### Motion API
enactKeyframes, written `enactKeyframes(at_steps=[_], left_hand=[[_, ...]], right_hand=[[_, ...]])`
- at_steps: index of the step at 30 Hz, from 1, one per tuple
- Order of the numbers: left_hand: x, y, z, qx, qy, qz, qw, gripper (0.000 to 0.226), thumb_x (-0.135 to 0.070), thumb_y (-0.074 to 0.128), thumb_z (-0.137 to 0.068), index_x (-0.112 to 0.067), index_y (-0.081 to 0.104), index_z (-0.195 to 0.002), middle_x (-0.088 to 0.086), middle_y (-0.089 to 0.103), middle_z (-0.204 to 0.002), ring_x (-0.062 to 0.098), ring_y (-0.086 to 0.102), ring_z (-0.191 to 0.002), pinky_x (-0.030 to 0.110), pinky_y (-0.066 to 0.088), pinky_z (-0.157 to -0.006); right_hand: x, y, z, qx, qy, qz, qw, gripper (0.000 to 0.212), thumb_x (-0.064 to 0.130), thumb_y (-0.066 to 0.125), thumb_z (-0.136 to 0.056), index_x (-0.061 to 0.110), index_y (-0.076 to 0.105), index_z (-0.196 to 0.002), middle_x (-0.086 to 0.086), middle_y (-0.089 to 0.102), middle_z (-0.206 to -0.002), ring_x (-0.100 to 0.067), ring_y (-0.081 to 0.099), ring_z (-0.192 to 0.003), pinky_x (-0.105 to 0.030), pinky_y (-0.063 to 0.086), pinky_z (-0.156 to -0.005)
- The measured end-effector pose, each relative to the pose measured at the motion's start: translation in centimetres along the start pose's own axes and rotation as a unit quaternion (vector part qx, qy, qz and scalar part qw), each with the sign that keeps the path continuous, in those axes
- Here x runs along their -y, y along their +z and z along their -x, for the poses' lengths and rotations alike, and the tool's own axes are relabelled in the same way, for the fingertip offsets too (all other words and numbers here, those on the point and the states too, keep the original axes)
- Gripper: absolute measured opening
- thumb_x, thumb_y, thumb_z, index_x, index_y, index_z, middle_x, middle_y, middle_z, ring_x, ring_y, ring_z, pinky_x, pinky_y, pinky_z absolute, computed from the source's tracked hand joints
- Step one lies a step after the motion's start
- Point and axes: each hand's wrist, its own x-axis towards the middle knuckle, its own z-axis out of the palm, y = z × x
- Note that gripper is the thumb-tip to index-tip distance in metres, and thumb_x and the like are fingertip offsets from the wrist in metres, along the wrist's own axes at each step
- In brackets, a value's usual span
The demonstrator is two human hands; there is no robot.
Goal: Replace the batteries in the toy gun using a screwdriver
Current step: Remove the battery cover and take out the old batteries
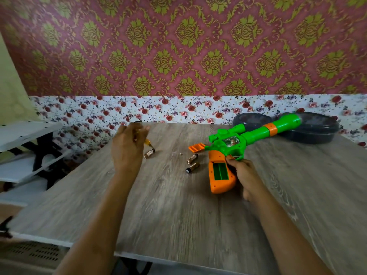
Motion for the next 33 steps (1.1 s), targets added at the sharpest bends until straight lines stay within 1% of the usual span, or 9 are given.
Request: enactKeyframes(at_steps=[2,4,10,13,15,19,25,30,33], left_hand=[[1.8,0.0,-0.1,-0.022,-0.054,0.036,0.998,0.032,-0.033,0.055,-0.094,-0.007,0.068,-0.106,0.014,0.063,-0.095,0.01,0.047,-0.072,0.013,0.028,-0.064],[3.4,0.3,-0.1,-0.022,-0.103,0.06,0.993,0.022,-0.014,0.057,-0.092,-0.007,0.069,-0.109,0.013,0.067,-0.103,0.018,0.057,-0.075,0.02,0.038,-0.068],[6.0,2.6,-0.6,0.049,-0.221,0.078,0.971,0.038,0.005,0.046,-0.09,-0.008,0.065,-0.121,0.009,0.066,-0.119,0.013,0.051,-0.059,0.023,0.043,-0.06],[6.8,3.4,-0.6,0.102,-0.203,0.037,0.973,0.04,0.008,0.043,-0.09,-0.005,0.062,-0.123,0.013,0.062,-0.126,0.027,0.064,-0.088,0.03,0.051,-0.082],[7.5,3.8,-0.5,0.137,-0.206,0.009,0.969,0.039,0.007,0.044,-0.091,-0.003,0.061,-0.124,0.016,0.061,-0.127,0.031,0.061,-0.106,0.033,0.045,-0.096],[7.6,4.1,-0.1,0.203,-0.172,-0.057,0.962,0.041,0.006,0.042,-0.089,-0.009,0.064,-0.12,0.02,0.067,-0.109,0.034,0.063,-0.096,0.034,0.05,-0.082],[7.7,4.3,0.1,0.223,-0.126,-0.097,0.962,0.044,0.004,0.042,-0.089,-0.013,0.062,-0.124,0.021,0.066,-0.112,0.036,0.063,-0.095,0.036,0.051,-0.079],[7.9,4.3,0.0,0.232,-0.111,-0.089,0.962,0.041,0.002,0.043,-0.089,-0.016,0.065,-0.118,0.017,0.067,-0.107,0.032,0.061,-0.085,0.031,0.045,-0.067],[7.9,4.3,-0.1,0.236,-0.097,-0.078,0.964,0.034,-0.001,0.047,-0.089,-0.016,0.067,-0.111,0.014,0.069,-0.104,0.029,0.062,-0.084,0.035,0.052,-0.071]], right_hand=[[-0.2,0.0,-0.1,0.004,0.002,0.002,1.0,0.018,0.016,0.058,-0.089,0.003,0.064,-0.1,-0.01,0.066,-0.088,-0.017,0.06,-0.074,-0.027,0.046,-0.064],[-0.4,0.0,-0.3,0.003,0.001,0.004,1.0,0.024,0.015,0.057,-0.089,-0.001,0.062,-0.107,-0.014,0.065,-0.095,-0.018,0.059,-0.074,-0.027,0.046,-0.064],[-1.0,0.0,-0.9,0.01,-0.001,0.019,1.0,0.019,0.017,0.057,-0.088,0.003,0.063,-0.1,-0.015,0.065,-0.093,-0.022,0.061,-0.078,-0.032,0.047,-0.074],[-1.1,-0.2,-0.9,0.016,-0.001,0.031,0.999,0.012,0.017,0.057,-0.088,0.007,0.063,-0.091,-0.013,0.065,-0.089,-0.023,0.06,-0.077,-0.033,0.046,-0.077],[-1.3,-0.1,-1.1,0.017,0.003,0.038,0.999,0.011,0.018,0.058,-0.088,0.009,0.063,-0.088,-0.013,0.065,-0.089,-0.026,0.06,-0.079,-0.038,0.046,-0.085],[-1.5,-0.2,-1.5,0.014,0.004,0.046,0.999,0.011,0.02,0.059,-0.087,0.01,0.063,-0.086,-0.015,0.066,-0.091,-0.028,0.06,-0.084,-0.043,0.046,-0.089],[-1.7,-0.2,-1.8,0.012,0.005,0.056,0.998,0.017,0.023,0.062,-0.085,0.008,0.064,-0.093,-0.019,0.067,-0.1,-0.034,0.062,-0.095,-0.049,0.045,-0.094],[-1.6,-0.1,-1.7,0.025,0.008,0.05,0.998,0.01,0.019,0.059,-0.087,0.011,0.064,-0.082,-0.012,0.067,-0.088,-0.028,0.061,-0.081,-0.045,0.046,-0.091],[-1.5,-0.1,-1.6,0.035,0.012,0.044,0.998,0.011,0.018,0.057,-0.088,0.012,0.064,-0.08,-0.012,0.066,-0.087,-0.026,0.061,-0.08,-0.044,0.045,-0.09]])
